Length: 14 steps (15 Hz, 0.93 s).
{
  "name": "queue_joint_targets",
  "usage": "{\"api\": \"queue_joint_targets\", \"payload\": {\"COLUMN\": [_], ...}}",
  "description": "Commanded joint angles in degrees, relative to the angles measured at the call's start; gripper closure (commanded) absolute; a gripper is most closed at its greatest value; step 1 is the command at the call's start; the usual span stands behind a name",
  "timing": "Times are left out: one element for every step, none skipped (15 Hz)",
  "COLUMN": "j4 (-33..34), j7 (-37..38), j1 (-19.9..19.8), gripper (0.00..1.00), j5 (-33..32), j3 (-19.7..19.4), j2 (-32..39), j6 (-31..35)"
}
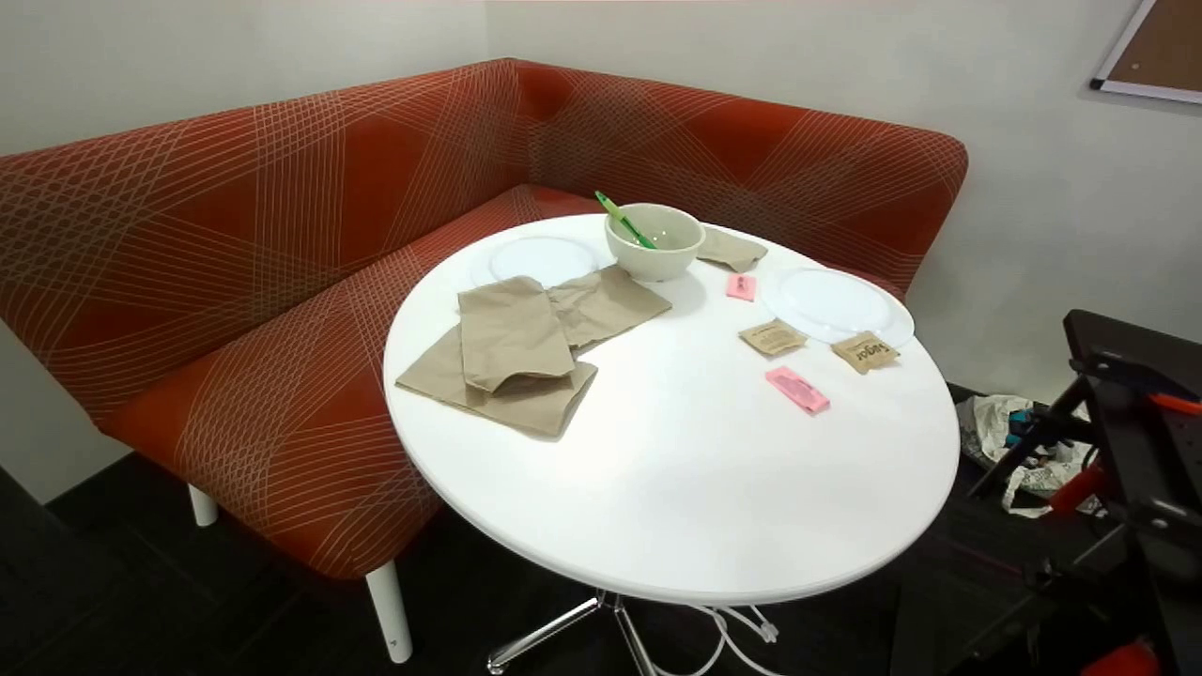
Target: Remove the pen from the bowl and put it on the table
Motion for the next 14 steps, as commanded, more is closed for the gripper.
{"api": "queue_joint_targets", "payload": {"j4": [1.22,0.86,0.94,1.0,1.24,1.42,1.7,1.87,2.23,2.56,2.99,3.39,3.91,4.37], "j7": [0.02,-0.36,-0.4,-0.51,-0.97,-0.98,-1.37,-1.38,-2.36,-3.25,-4.65,-5.89,-7.3,-8.25], "j1": [-1.83,-2.11,-2.36,-2.56,-2.83,-3.05,-3.3,-3.49,-3.64,-3.75,-3.86,-3.87,-3.92,-3.98], "gripper": [0.0,0.0,0.0,0.0,0.0,0.0,0.0,0.0,0.0,0.0,0.0,0.0,0.0,0.0], "j5": [-1.79,-2.58,-2.89,-3.57,-4.35,-5.18,-6.15,-7.25,-8.55,-10.0,-11.16,-12.36,-13.39,-14.54], "j3": [0.2,0.16,-0.17,-0.39,-0.74,-0.92,-1.23,-1.35,-1.79,-2.15,-2.63,-3.07,-3.59,-3.97], "j2": [5.06,6.2,7.6,9.04,10.74,12.22,13.74,15.21,16.88,18.44,19.9,21.31,22.73,24.01], "j6": [6.01,8.62,10.5,12.33,13.7,15.02,15.79,16.83,17.47,18.17,18.68,19.29,19.96,20.86]}}
